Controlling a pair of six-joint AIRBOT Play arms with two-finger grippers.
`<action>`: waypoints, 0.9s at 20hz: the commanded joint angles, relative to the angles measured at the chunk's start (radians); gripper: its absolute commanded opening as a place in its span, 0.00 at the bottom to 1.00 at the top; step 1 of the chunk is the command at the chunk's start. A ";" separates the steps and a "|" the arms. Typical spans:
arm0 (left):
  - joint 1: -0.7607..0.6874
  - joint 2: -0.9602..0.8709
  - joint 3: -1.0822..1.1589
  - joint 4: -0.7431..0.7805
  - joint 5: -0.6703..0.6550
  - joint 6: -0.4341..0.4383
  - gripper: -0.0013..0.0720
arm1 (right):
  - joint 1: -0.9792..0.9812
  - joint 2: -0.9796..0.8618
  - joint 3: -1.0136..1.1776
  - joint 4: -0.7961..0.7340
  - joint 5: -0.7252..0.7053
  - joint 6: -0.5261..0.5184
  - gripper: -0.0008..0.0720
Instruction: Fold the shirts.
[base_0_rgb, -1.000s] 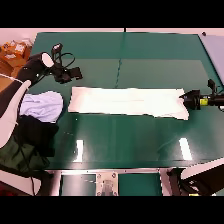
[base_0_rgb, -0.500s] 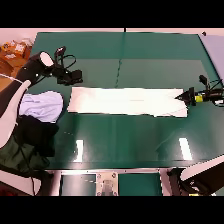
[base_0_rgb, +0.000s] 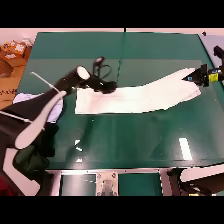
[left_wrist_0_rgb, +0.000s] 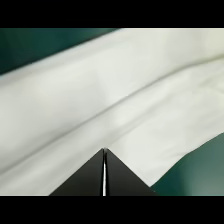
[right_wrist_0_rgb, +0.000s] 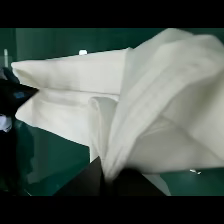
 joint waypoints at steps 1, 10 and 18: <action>-0.139 -0.135 0.071 -0.196 0.084 0.067 0.05 | 0.103 0.132 0.019 0.003 0.029 0.119 0.03; -0.163 -0.300 0.249 -0.262 -0.060 0.041 0.05 | 0.260 0.201 0.018 0.003 0.000 0.195 0.03; 0.190 -0.229 0.560 0.017 -0.646 -0.039 0.05 | 0.368 0.200 0.017 0.010 -0.100 0.249 0.03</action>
